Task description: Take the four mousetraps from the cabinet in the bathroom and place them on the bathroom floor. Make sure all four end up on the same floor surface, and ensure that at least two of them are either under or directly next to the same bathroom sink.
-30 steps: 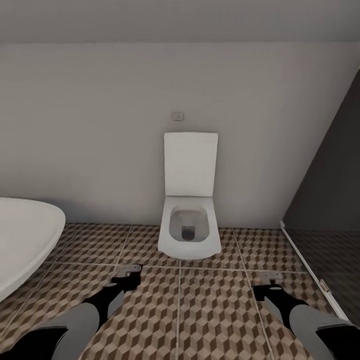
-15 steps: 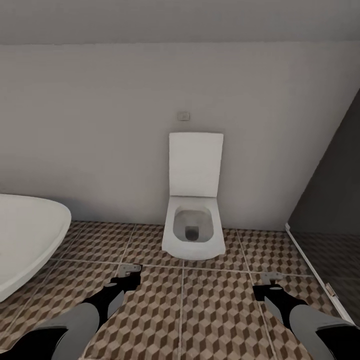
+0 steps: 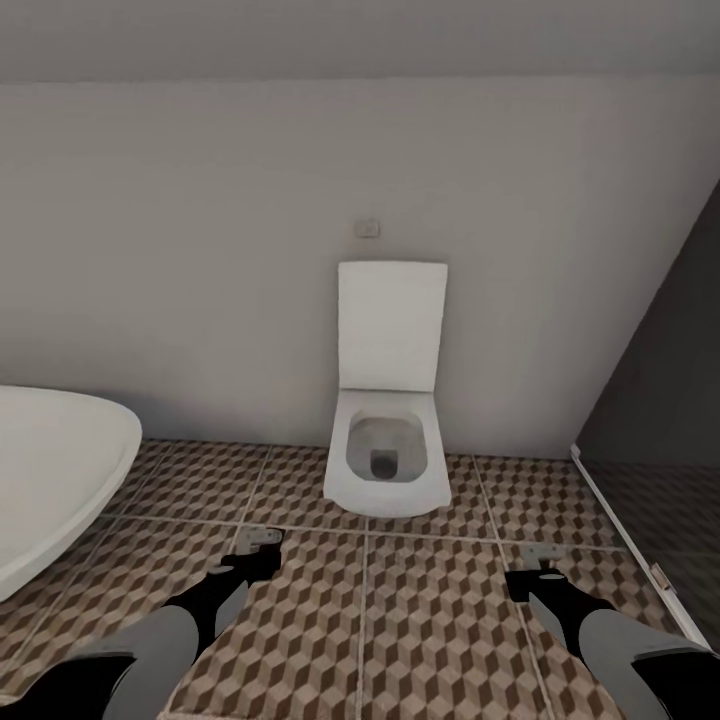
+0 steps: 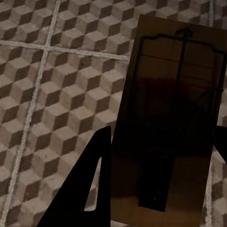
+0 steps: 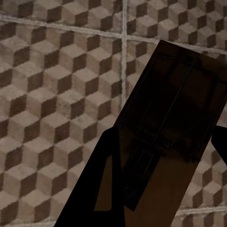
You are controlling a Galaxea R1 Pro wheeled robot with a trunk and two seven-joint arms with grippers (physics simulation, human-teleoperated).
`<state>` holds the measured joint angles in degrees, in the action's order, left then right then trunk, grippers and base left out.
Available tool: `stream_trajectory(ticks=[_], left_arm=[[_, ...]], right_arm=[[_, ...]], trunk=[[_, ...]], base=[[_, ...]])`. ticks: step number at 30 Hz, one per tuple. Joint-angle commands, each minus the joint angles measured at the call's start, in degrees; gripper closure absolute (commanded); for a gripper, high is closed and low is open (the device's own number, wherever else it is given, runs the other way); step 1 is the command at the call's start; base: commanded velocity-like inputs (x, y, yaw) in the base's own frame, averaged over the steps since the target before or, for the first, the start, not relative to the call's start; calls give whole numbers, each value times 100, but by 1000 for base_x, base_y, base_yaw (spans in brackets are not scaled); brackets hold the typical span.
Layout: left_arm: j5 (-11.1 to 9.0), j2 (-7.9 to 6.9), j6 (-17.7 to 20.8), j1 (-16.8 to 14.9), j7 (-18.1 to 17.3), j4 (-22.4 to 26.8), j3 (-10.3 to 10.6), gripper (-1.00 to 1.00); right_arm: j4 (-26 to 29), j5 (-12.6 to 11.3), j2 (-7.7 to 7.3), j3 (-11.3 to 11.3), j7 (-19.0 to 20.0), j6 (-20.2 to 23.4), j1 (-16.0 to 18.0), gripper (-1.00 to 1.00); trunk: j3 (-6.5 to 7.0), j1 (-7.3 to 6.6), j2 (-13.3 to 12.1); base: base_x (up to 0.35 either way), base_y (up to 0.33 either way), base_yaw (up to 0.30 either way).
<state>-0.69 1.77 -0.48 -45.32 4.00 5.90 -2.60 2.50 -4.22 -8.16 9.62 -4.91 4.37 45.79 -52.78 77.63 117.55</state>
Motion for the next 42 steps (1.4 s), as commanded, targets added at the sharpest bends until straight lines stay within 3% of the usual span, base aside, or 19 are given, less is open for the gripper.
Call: stream_trajectory(ticks=[1, 26, 42], left_arm=[[3, 2, -4, -3, 28, -1, -21, 100], [6, 1, -4, -3, 30, -1, -21, 100], [7, 23, 2, -3, 75, 5, -14, 100]], right_arm=[[14, -44, -1, 49, -15, 38, 0, 100], [14, -35, 0, 53, -33, 38, 0, 100], [14, -35, -1, 49, -62, 38, 0, 100]], trunk=[[-13, -1, 2], [-237, -1, 2], [-253, -1, 2]], base=[[0, 0, 3], [0, 0, 0], [0, 0, 0]])
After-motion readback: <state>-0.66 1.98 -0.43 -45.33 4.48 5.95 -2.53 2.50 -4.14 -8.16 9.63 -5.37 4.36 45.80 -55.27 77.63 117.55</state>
